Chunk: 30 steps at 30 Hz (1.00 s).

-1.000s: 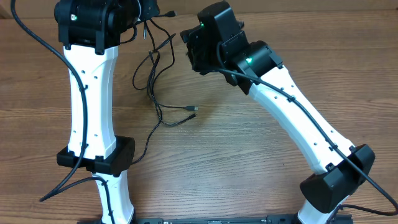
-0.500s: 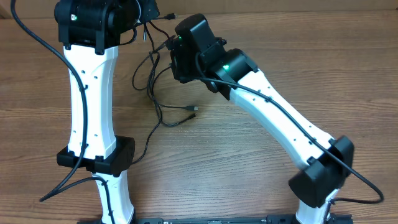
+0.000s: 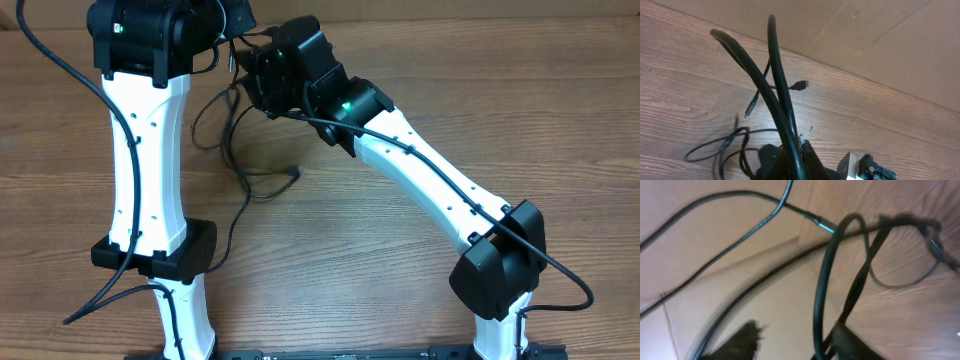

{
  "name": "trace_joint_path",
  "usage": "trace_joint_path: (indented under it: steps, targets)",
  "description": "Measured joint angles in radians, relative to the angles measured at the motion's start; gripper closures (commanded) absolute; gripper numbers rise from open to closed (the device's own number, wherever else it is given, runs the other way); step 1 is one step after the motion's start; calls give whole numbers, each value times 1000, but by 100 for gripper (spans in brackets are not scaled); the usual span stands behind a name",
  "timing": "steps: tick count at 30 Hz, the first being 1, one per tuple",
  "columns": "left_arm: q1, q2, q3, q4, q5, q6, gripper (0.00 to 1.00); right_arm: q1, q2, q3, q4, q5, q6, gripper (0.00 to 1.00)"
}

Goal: Untangle cables

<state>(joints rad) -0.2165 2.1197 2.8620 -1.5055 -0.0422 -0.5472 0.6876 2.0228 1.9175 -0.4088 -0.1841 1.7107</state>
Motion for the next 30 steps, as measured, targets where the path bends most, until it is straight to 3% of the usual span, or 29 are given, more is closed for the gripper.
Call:
trace_joint_path:
  steps: [6,8,9,10,13,22,30]
  targets:
    - [0,0,0,-9,0,0,96,0,0,0,-113,18,-41,51]
    - [0,0,0,-10,0,0,96,2,2,0,-158,47,-43,71]
    - [0,0,0,-10,0,0,96,2,2,0,-168,61,-52,89]
    - [0,0,0,-10,0,0,96,2,3,0,-169,73,-63,96]
    - [0,0,0,-10,0,0,96,2,3,0,-171,97,-69,96]
    - [25,-4,0,-29,40,28,96,2,9,0,-201,141,-328,96]
    - [283,-127,-6,-69,149,40,96,-62,-2,0,-326,201,-460,96]
